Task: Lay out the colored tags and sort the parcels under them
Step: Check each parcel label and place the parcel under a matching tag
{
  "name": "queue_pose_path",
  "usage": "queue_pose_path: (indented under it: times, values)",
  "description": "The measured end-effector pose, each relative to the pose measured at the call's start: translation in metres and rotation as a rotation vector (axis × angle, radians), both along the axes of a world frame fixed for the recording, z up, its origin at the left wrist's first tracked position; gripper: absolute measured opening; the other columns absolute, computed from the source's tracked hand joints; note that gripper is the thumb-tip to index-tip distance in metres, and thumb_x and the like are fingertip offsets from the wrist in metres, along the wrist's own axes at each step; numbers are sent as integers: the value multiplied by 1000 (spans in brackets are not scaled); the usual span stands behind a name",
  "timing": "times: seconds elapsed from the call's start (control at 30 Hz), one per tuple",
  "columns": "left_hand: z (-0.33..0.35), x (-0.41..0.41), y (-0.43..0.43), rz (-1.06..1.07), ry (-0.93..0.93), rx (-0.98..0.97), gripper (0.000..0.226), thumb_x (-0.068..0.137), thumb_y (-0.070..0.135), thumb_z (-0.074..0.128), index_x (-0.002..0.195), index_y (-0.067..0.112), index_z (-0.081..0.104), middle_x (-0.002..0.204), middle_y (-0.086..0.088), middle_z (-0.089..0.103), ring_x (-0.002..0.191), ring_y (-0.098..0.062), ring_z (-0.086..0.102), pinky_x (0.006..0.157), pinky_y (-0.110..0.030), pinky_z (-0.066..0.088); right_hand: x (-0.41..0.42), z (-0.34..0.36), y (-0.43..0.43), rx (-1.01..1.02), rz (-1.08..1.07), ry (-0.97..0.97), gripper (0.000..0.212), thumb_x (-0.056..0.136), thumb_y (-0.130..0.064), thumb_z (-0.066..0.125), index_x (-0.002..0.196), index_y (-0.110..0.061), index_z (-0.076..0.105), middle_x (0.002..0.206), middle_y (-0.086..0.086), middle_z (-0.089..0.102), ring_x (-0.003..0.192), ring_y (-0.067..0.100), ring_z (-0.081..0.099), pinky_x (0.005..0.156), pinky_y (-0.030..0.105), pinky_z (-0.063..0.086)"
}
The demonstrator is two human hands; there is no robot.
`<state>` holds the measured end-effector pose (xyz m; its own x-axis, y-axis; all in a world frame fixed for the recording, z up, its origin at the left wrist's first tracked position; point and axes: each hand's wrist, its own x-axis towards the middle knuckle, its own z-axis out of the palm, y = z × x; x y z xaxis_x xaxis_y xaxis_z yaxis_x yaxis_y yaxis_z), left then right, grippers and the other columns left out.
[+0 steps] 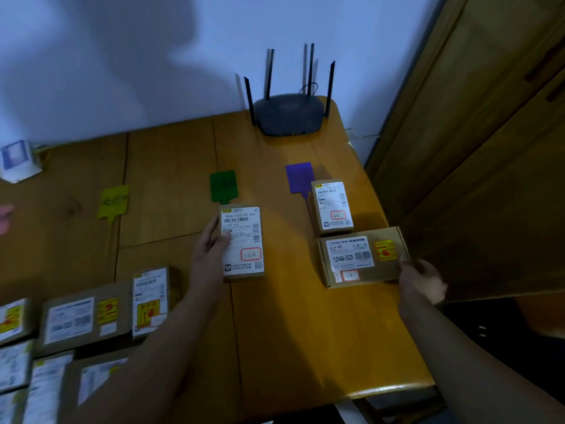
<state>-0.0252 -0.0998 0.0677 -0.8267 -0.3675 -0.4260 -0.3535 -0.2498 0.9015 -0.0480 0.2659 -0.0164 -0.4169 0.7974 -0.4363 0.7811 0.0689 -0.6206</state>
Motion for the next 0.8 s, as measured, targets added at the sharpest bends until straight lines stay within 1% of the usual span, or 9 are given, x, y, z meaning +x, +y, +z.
queue_pose_path:
  times: [0.07, 0.1, 0.2, 0.27, 0.33, 0.43, 0.57, 0.7, 0.8]
  values:
    - [7, -2, -3, 29, 4, 12, 49, 102, 18, 63, 145, 40, 57, 120, -3, 77, 99, -27, 79, 70, -39, 66, -5, 18, -15, 223, 12, 240, 56, 88, -40, 75, 139, -25, 56, 143, 16, 50, 128, 37, 52, 102, 59, 49]
    - [11, -2, -6, 40, 9, 20, 48, 102, 18, 63, 145, 40, 57, 120, -4, 77, 99, -28, 79, 71, -39, 67, -10, 30, -29, 253, 73, 391, 55, 87, -39, 76, 137, -25, 55, 138, 14, 50, 124, 33, 54, 99, 57, 52]
    - [20, -2, -12, 71, 32, 46, 44, 101, 21, 66, 138, 44, 63, 116, -2, 79, 100, -27, 79, 73, -41, 66, -30, 68, -86, 110, 443, 654, 47, 91, -29, 78, 133, -19, 59, 121, 9, 56, 104, 21, 58, 84, 39, 53]
    - [28, -2, -19, 83, 45, 85, 40, 100, 22, 67, 130, 49, 66, 114, -1, 80, 97, -25, 79, 67, -36, 65, -44, 95, -135, -162, 688, 611, 38, 94, -29, 76, 128, -19, 63, 114, 4, 64, 96, 17, 61, 79, 36, 53]
    - [35, -3, -27, 86, 57, 94, 39, 100, 23, 67, 129, 49, 66, 114, 0, 80, 95, -24, 80, 64, -33, 64, -50, 118, -183, -495, 894, 408, 42, 96, -42, 73, 133, -27, 62, 118, -1, 68, 105, 17, 67, 81, 35, 55]
    - [44, -6, -43, 72, 130, 70, 38, 104, 25, 60, 139, 40, 62, 119, -3, 78, 102, -29, 78, 72, -41, 65, -43, 129, -238, -780, 1067, 282, 54, 98, -44, 69, 147, -30, 53, 125, -1, 70, 111, 20, 73, 85, 38, 61]
    - [53, -8, -70, 58, 193, 79, 39, 108, 24, 50, 146, 29, 58, 127, -10, 74, 112, -34, 74, 88, -53, 61, -33, 133, -275, -876, 1028, 386, 51, 99, -31, 72, 146, -33, 52, 123, 6, 74, 104, 18, 78, 81, 38, 66]
    - [51, -5, -85, 34, 196, 50, 39, 108, 22, 50, 144, 32, 59, 128, -9, 74, 112, -35, 73, 90, -58, 60, -29, 134, -285, -897, 999, 389, 55, 98, -29, 73, 149, -30, 51, 125, 7, 74, 108, 22, 77, 86, 43, 66]
    - [45, -6, -86, 40, 173, 18, 37, 107, 24, 53, 144, 30, 59, 125, -8, 75, 107, -31, 76, 83, -52, 64, -30, 131, -285, -904, 963, 373, 57, 98, -28, 73, 150, -29, 52, 124, 6, 75, 108, 21, 78, 85, 42, 66]
